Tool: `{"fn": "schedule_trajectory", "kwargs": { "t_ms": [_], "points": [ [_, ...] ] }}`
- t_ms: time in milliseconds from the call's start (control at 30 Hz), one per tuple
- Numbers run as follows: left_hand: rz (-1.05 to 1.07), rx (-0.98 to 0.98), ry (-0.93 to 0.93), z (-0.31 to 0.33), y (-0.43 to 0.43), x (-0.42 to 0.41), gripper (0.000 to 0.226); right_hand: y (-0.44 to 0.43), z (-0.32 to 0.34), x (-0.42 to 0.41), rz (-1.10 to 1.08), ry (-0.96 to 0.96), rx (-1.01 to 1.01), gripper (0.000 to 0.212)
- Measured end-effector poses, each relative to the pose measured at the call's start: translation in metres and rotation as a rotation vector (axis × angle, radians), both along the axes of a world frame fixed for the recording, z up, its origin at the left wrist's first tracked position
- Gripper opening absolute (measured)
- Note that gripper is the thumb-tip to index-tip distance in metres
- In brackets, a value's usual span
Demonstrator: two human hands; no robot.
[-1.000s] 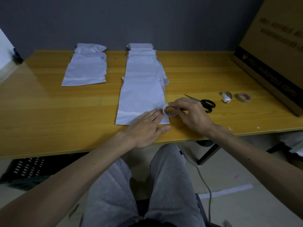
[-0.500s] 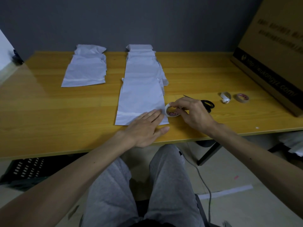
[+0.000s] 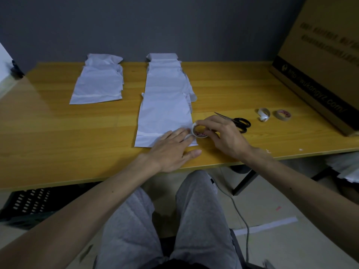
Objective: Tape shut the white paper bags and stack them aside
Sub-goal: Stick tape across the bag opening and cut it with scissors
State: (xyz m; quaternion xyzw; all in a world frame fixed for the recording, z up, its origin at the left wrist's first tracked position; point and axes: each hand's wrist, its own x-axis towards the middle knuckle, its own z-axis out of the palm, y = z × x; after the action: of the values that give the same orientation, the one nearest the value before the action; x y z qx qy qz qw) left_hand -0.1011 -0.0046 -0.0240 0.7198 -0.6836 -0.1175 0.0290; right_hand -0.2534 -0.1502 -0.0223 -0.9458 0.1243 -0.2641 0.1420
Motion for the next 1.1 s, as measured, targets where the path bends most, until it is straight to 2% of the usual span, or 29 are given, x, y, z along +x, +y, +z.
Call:
{"fn": "schedule_trajectory", "kwargs": {
  "t_ms": [133,333,433,500,633,867,1000,1100],
  "points": [
    [-0.011,-0.04,-0.014,0.0,0.001,0.002,0.074,0.001,-0.001,0.0,-0.004,-0.012,0.013,0.034],
    [-0.024,-0.038,0.06,-0.005,0.0,0.004,0.067,0.004,-0.002,0.0,-0.039,-0.036,0.035,0.038],
    [-0.013,0.0,0.02,-0.006,0.0,0.004,0.07,0.008,0.0,-0.001,-0.102,-0.021,0.14,0.045],
    [-0.011,0.017,0.001,-0.005,-0.001,0.003,0.071,0.009,0.002,-0.001,-0.137,-0.005,0.209,0.038],
    [-0.009,0.018,-0.024,0.002,-0.002,0.001,0.068,0.008,0.004,0.0,-0.13,-0.037,0.135,0.02],
    [-0.024,-0.048,0.003,0.004,-0.004,0.003,0.064,0.008,0.002,0.003,-0.117,-0.06,0.091,0.019],
    [-0.008,-0.085,0.073,0.001,-0.002,0.005,0.057,0.01,0.005,0.003,-0.132,-0.078,0.137,0.018],
    [0.045,-0.038,0.094,0.0,-0.004,0.009,0.057,0.01,0.009,0.005,-0.152,-0.078,0.186,0.02]
  ]
}}
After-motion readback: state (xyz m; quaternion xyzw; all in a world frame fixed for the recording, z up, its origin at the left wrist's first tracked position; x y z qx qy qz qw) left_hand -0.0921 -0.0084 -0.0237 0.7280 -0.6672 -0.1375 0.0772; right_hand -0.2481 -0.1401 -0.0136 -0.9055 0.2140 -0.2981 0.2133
